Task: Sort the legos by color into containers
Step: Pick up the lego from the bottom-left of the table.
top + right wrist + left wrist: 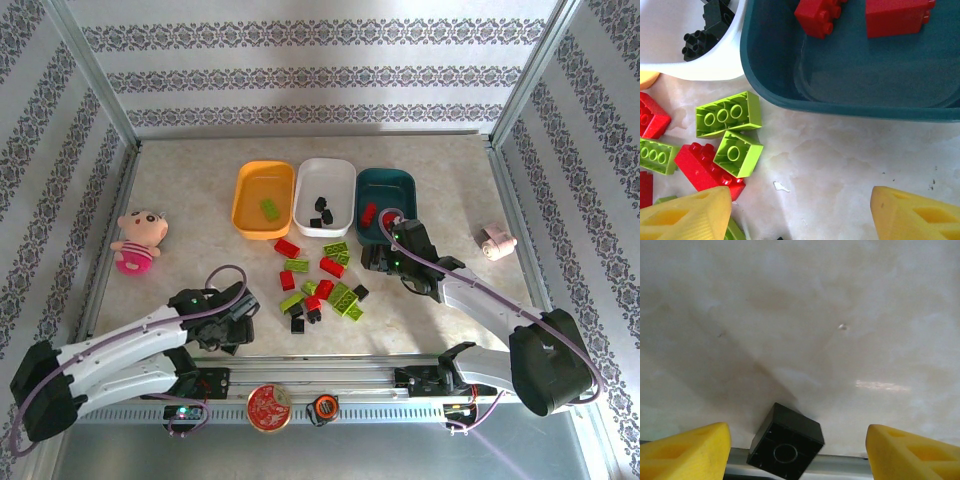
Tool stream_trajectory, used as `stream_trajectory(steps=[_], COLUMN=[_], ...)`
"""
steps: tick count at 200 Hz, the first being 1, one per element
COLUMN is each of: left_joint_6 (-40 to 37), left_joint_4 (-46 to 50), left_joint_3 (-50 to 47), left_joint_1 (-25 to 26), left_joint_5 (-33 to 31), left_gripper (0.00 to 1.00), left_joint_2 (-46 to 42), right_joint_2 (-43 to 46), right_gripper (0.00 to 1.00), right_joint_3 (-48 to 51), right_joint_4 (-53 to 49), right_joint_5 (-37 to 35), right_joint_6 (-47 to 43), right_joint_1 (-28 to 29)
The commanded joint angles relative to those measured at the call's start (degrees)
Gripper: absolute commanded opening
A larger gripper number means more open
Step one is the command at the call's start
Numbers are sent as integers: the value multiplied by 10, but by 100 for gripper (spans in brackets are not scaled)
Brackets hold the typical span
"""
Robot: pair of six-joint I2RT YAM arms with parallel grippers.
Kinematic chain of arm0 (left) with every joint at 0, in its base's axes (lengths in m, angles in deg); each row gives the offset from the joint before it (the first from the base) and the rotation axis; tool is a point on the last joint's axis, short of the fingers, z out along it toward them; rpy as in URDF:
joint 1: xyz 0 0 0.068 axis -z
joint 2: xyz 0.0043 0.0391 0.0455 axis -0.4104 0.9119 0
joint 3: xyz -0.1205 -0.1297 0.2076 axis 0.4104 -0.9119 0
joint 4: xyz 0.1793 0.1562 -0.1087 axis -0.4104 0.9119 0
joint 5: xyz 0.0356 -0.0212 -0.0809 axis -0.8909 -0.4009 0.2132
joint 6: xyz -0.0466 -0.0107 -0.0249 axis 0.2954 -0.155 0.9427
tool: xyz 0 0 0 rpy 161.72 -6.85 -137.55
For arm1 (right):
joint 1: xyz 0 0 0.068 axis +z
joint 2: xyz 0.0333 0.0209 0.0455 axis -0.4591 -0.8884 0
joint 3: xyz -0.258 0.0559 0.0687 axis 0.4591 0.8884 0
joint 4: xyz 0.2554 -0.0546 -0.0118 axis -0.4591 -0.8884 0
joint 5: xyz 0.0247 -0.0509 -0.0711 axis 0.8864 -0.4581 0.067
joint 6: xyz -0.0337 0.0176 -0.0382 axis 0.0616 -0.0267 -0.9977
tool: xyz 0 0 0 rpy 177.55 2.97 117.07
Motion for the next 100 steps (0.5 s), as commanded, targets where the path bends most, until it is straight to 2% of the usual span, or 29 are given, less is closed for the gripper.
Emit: stream_trajectory(steps=[1, 25, 100], left_joint_6=[12, 5, -11], left_joint_4=[-38, -68, -106], left_joint_3=[-26, -33, -33], left_joint_1=[16, 21, 28], left_joint_5=[17, 22, 28], left_gripper=[71, 67, 30], left_joint_2=[27, 52, 70], right_joint_2=[7, 10, 11], right_gripper=[74, 74, 74], right_joint_3=[8, 9, 10], right_joint_4=[7, 7, 7], right_joint_5=[5, 4, 3], right_joint_6=[7, 7, 8], right_joint_1=[-1, -2, -4])
